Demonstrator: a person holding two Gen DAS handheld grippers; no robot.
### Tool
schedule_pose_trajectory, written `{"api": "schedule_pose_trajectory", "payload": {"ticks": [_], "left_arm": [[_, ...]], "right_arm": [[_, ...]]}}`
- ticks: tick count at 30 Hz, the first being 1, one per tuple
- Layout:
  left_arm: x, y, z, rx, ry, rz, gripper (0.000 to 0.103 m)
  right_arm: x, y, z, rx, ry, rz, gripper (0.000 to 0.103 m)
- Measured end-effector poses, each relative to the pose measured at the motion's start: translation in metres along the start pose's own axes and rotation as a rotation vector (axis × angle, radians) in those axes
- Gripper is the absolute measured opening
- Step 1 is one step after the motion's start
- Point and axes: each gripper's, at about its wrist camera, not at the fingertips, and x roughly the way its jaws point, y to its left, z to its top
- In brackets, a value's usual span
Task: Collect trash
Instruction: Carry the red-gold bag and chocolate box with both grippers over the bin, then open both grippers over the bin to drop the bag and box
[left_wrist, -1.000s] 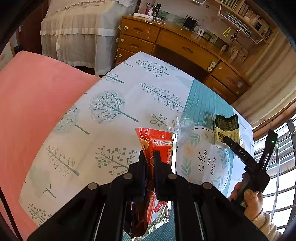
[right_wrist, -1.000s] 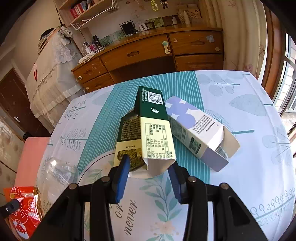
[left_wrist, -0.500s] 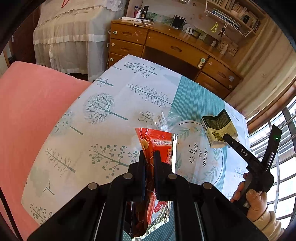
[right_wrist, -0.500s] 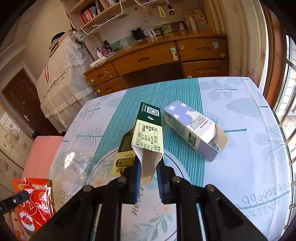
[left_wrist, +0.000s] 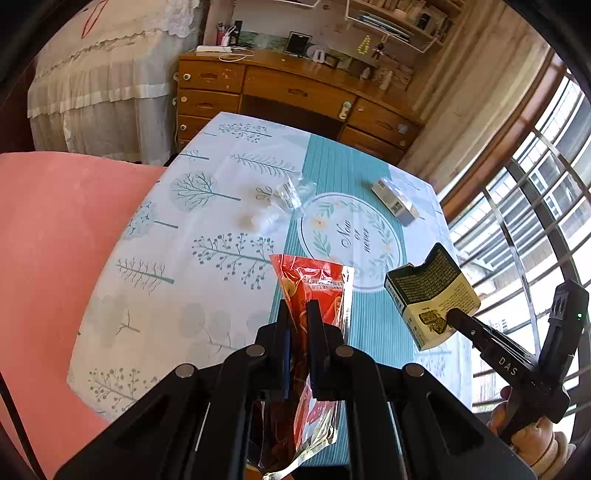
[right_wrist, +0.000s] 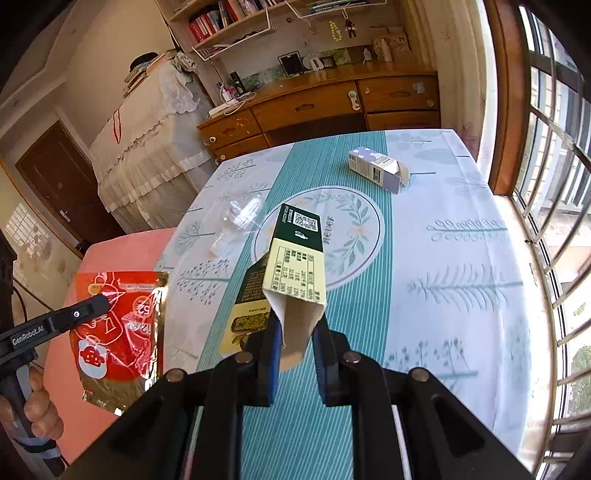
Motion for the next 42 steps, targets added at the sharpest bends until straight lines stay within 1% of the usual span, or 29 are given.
{"api": "schedule_pose_trajectory", "payload": {"ticks": [4, 9, 13, 16, 18, 21, 25, 28, 31, 32, 33, 34, 35, 36, 37, 38, 39, 40, 41, 42], "left_arm": [[-0.037, 0.004, -0.041, 0.079, 0.014, -0.052, 0.006], [-0.07, 0.012, -0.102, 0.152, 0.053, -0.099, 0.006], [-0.077, 0.019, -0.149, 0.185, 0.116, -0.103, 0.006], [-0.07, 0.024, -0.181, 0.194, 0.168, -0.099, 0.006], [-0.059, 0.026, -0.201, 0.203, 0.189, -0.087, 0.006], [-0.028, 0.032, -0.232, 0.206, 0.23, -0.063, 0.006], [0.033, 0.04, -0.27, 0.214, 0.28, -0.014, 0.006], [0.083, 0.047, -0.297, 0.216, 0.296, 0.009, 0.006], [0.129, 0.052, -0.317, 0.211, 0.284, 0.016, 0.006], [0.144, 0.054, -0.323, 0.21, 0.281, 0.016, 0.008], [0.16, 0.056, -0.33, 0.211, 0.28, 0.02, 0.014], [0.172, 0.058, -0.334, 0.21, 0.279, 0.018, 0.017], [0.185, 0.06, -0.339, 0.21, 0.277, 0.013, 0.023], [0.196, 0.062, -0.344, 0.214, 0.28, 0.01, 0.03], [0.209, 0.063, -0.349, 0.222, 0.29, 0.014, 0.035], [0.219, 0.064, -0.354, 0.231, 0.305, 0.016, 0.048], [0.231, 0.066, -0.359, 0.243, 0.323, 0.026, 0.057], [0.238, 0.068, -0.363, 0.25, 0.33, 0.037, 0.057], [0.244, 0.071, -0.366, 0.254, 0.335, 0.046, 0.057], [0.249, 0.073, -0.37, 0.256, 0.341, 0.055, 0.058]], "right_arm": [[-0.048, 0.028, -0.06, 0.032, -0.017, -0.026, 0.015], [-0.083, 0.061, -0.132, 0.047, 0.008, -0.042, 0.015], [-0.091, 0.078, -0.184, 0.041, 0.085, -0.05, 0.015], [-0.086, 0.084, -0.217, 0.049, 0.159, -0.06, 0.015], [-0.077, 0.083, -0.237, 0.06, 0.205, -0.067, 0.015], [-0.05, 0.073, -0.27, 0.072, 0.28, -0.103, 0.016], [0.006, 0.046, -0.31, 0.108, 0.369, -0.149, 0.016], [0.053, 0.021, -0.338, 0.141, 0.419, -0.174, 0.016], [0.099, -0.002, -0.36, 0.157, 0.453, -0.193, 0.016], [0.113, -0.009, -0.366, 0.156, 0.462, -0.196, 0.016], [0.127, -0.016, -0.372, 0.157, 0.47, -0.198, 0.017], [0.141, -0.023, -0.377, 0.161, 0.473, -0.196, 0.018], [0.154, -0.029, -0.38, 0.164, 0.477, -0.193, 0.02], [0.168, -0.036, -0.384, 0.171, 0.486, -0.192, 0.021], [0.179, -0.041, -0.39, 0.181, 0.496, -0.19, 0.021], [0.19, -0.046, -0.395, 0.195, 0.51, -0.184, 0.023], [0.2, -0.051, -0.398, 0.206, 0.523, -0.185, 0.027], [0.21, -0.055, -0.399, 0.21, 0.529, -0.189, 0.031], [0.217, -0.058, -0.4, 0.208, 0.528, -0.191, 0.038], [0.223, -0.06, -0.399, 0.205, 0.525, -0.192, 0.042]]}}
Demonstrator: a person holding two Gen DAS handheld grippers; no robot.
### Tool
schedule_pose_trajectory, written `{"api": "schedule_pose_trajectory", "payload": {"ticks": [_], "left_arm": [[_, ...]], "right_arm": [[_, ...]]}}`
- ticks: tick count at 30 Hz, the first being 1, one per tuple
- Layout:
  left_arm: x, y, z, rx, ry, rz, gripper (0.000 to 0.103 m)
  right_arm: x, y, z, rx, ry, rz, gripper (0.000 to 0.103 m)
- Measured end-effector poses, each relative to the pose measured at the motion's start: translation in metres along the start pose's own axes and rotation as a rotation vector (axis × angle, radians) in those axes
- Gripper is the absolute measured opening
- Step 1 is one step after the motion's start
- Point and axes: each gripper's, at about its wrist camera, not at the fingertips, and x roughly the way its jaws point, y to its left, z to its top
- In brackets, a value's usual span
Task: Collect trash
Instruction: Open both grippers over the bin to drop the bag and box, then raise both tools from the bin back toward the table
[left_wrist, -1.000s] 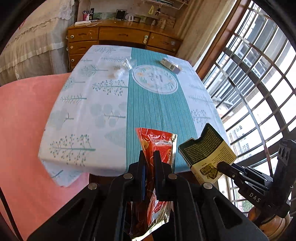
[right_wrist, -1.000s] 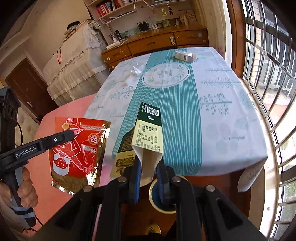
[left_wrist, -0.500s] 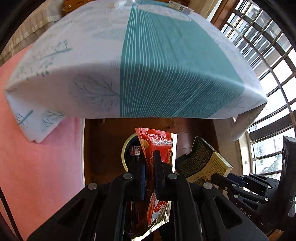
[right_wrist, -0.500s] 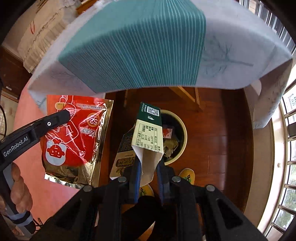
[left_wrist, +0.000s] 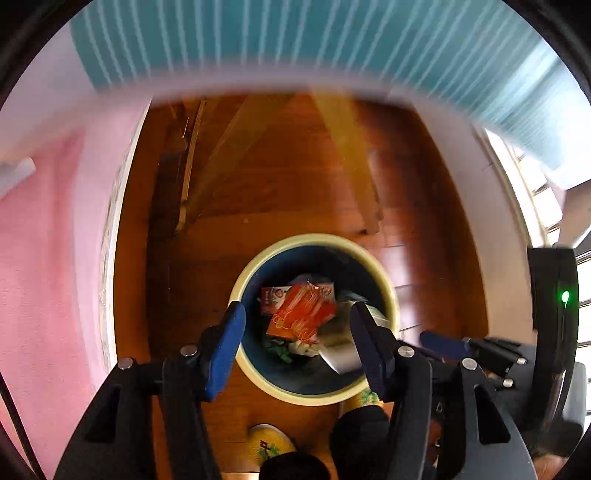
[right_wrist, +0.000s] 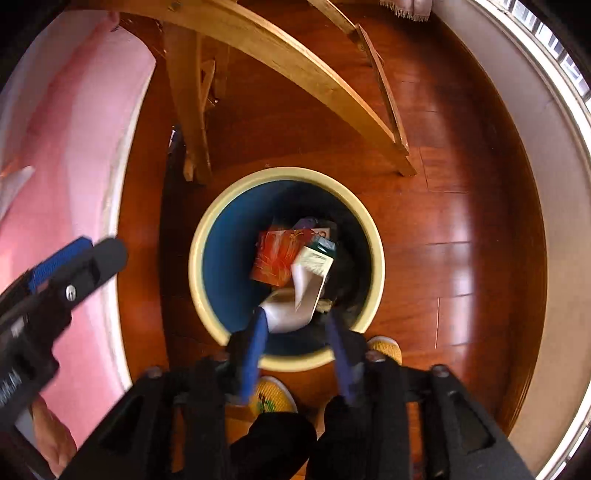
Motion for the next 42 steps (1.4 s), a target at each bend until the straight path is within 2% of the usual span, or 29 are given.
{"api": "schedule_pose_trajectory", "payload": {"ticks": [6, 10, 12, 17, 23, 27, 34, 36, 42], "left_arm": [[0.012, 0.006, -0.001, 0.016, 0.025, 0.068, 0.062], [-0.003, 0.007, -0.001, 0.033, 0.017, 0.111, 0.062], [-0.011, 0.004, 0.001, 0.035, 0.024, 0.138, 0.062], [-0.046, 0.004, 0.013, 0.01, 0.017, 0.142, 0.062], [-0.122, -0.002, 0.023, -0.01, -0.037, 0.145, 0.062], [-0.188, -0.004, 0.03, -0.006, -0.093, 0.133, 0.062], [-0.315, -0.007, 0.039, 0.039, -0.234, 0.122, 0.065], [-0.346, -0.008, 0.041, 0.063, -0.286, 0.126, 0.071], [-0.422, -0.002, 0.052, 0.091, -0.406, 0.139, 0.072]], "right_arm": [[0.007, 0.0, 0.004, -0.003, 0.002, -0.015, 0.043], [-0.005, -0.001, 0.004, 0.007, 0.011, -0.015, 0.043], [-0.01, 0.0, 0.005, 0.016, 0.023, -0.011, 0.048], [-0.046, 0.006, 0.006, 0.017, 0.013, 0.002, 0.05], [-0.117, 0.029, 0.006, -0.005, -0.038, 0.027, 0.05], [-0.174, 0.046, 0.0, -0.02, -0.067, 0.031, 0.05], [-0.273, 0.077, -0.013, -0.054, -0.136, 0.052, 0.05], [-0.298, 0.086, -0.016, -0.072, -0.161, 0.052, 0.05], [-0.364, 0.105, -0.019, -0.103, -0.279, 0.029, 0.05]]}}
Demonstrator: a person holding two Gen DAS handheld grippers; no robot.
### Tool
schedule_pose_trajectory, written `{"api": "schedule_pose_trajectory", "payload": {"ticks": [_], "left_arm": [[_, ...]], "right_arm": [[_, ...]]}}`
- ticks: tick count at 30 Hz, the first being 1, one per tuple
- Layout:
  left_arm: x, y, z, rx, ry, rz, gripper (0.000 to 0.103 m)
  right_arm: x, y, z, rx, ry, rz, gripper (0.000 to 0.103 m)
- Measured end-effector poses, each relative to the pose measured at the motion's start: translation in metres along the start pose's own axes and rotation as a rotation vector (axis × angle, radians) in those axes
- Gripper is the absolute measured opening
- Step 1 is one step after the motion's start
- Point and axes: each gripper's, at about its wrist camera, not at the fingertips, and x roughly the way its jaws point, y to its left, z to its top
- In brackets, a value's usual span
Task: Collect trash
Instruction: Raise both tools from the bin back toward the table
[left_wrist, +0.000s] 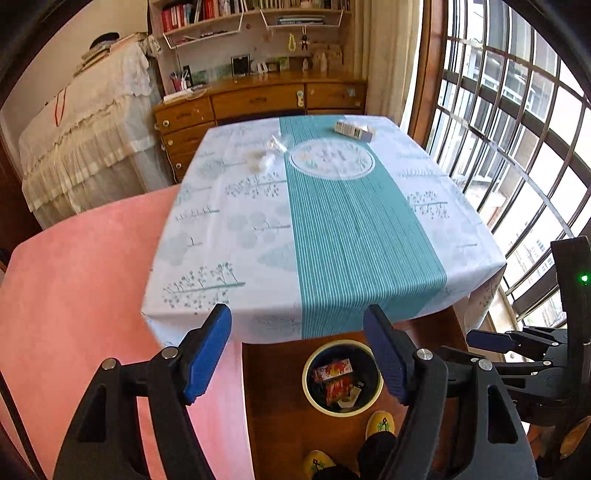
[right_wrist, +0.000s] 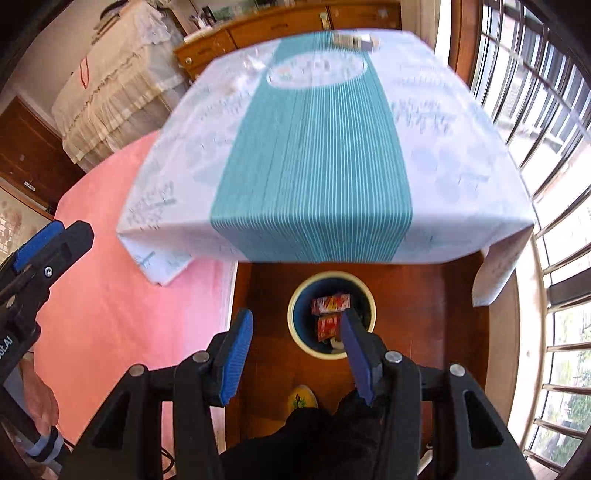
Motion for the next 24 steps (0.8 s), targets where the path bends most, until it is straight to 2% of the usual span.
{"api": "schedule_pose_trajectory", "payload": {"ticks": [2, 5, 9, 14, 17, 24], "left_arm": [[-0.019, 0.002, 0.013, 0.01, -0.04, 0.007, 0.073], [-0.046, 0.005, 0.031, 0.022, -0.089, 0.014, 0.083], [-0.062, 0.012, 0.049, 0.036, -0.153, 0.025, 0.083], [-0.072, 0.013, 0.074, 0.061, -0.209, 0.031, 0.084], [-0.072, 0.012, 0.094, 0.082, -0.228, 0.028, 0.087], [-0.03, 0.011, 0.147, 0.073, -0.219, 0.036, 0.088]], "right_arm": [[-0.021, 0.004, 0.008, -0.006, -0.053, -0.012, 0.05], [-0.048, 0.007, 0.021, -0.002, -0.13, -0.028, 0.05], [-0.077, 0.011, 0.041, -0.009, -0.22, -0.037, 0.05], [-0.096, 0.02, 0.061, -0.06, -0.285, -0.062, 0.05], [-0.102, 0.019, 0.078, -0.087, -0.307, -0.071, 0.05], [-0.087, -0.002, 0.147, -0.124, -0.328, -0.069, 0.05]]}}
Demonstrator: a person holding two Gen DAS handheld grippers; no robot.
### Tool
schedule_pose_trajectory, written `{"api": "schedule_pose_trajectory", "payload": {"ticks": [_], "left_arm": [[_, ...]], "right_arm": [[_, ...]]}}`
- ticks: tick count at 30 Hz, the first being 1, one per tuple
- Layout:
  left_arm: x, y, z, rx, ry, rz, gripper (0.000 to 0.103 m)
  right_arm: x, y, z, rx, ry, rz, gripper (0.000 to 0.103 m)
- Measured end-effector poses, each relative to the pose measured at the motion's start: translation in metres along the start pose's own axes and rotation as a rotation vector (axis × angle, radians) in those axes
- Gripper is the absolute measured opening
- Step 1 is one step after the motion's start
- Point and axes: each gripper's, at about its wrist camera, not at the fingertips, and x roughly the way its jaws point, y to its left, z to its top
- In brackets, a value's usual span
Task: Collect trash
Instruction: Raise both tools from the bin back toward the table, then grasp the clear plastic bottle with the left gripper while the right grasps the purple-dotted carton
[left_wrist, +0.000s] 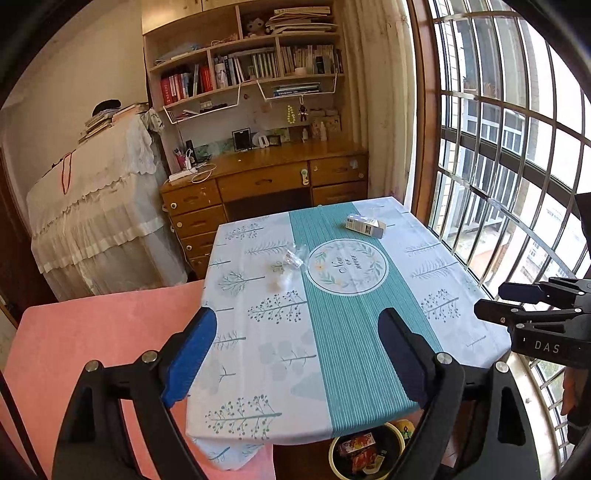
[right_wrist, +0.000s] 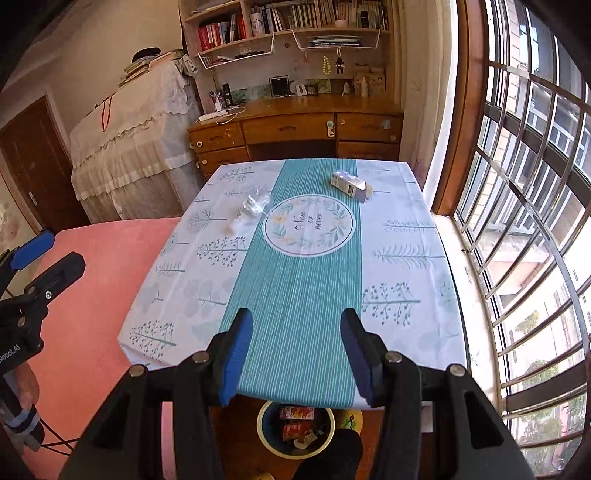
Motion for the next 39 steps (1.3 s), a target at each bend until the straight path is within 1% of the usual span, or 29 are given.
{"api": "schedule_pose_trajectory", "payload": {"ticks": [4, 7, 9, 12, 15, 17, 20, 22, 25, 30, 35, 39], "left_arm": [[0.055, -0.003, 0.029, -0.018, 0.047, 0.017, 0.088], [0.106, -0.005, 0.054, -0.052, 0.104, 0.026, 0.088], [0.148, -0.004, 0.072, -0.101, 0.17, 0.013, 0.088], [0.208, 0.0, 0.091, -0.173, 0.271, -0.009, 0.088], [0.27, 0.005, 0.099, -0.236, 0.366, -0.009, 0.088], [0.306, 0.01, 0.095, -0.274, 0.424, -0.009, 0.088], [0.36, 0.016, 0.088, -0.313, 0.51, 0.016, 0.088], [0.384, 0.019, 0.083, -0.317, 0.541, 0.032, 0.088], [0.421, 0.021, 0.078, -0.325, 0.588, 0.038, 0.088], [0.459, 0.026, 0.071, -0.358, 0.639, 0.042, 0.088], [0.48, 0.03, 0.065, -0.386, 0.662, 0.058, 0.088], [0.494, 0.031, 0.062, -0.397, 0.685, 0.054, 0.088]], "right_arm": [[0.04, -0.027, 0.041, -0.017, 0.003, 0.029, 0.05], [0.079, -0.05, 0.076, -0.035, 0.028, 0.048, 0.05], [0.106, -0.066, 0.099, -0.046, 0.054, 0.055, 0.05], [0.145, -0.09, 0.137, -0.074, 0.08, 0.076, 0.05], [0.188, -0.11, 0.17, -0.11, 0.104, 0.086, 0.05], [0.216, -0.119, 0.186, -0.129, 0.122, 0.094, 0.05], [0.263, -0.13, 0.207, -0.164, 0.155, 0.103, 0.052], [0.291, -0.134, 0.216, -0.181, 0.182, 0.106, 0.055], [0.332, -0.139, 0.225, -0.2, 0.228, 0.112, 0.056], [0.383, -0.139, 0.231, -0.246, 0.288, 0.117, 0.056], [0.412, -0.134, 0.235, -0.279, 0.312, 0.133, 0.056], [0.423, -0.131, 0.231, -0.278, 0.331, 0.181, 0.056]]}}
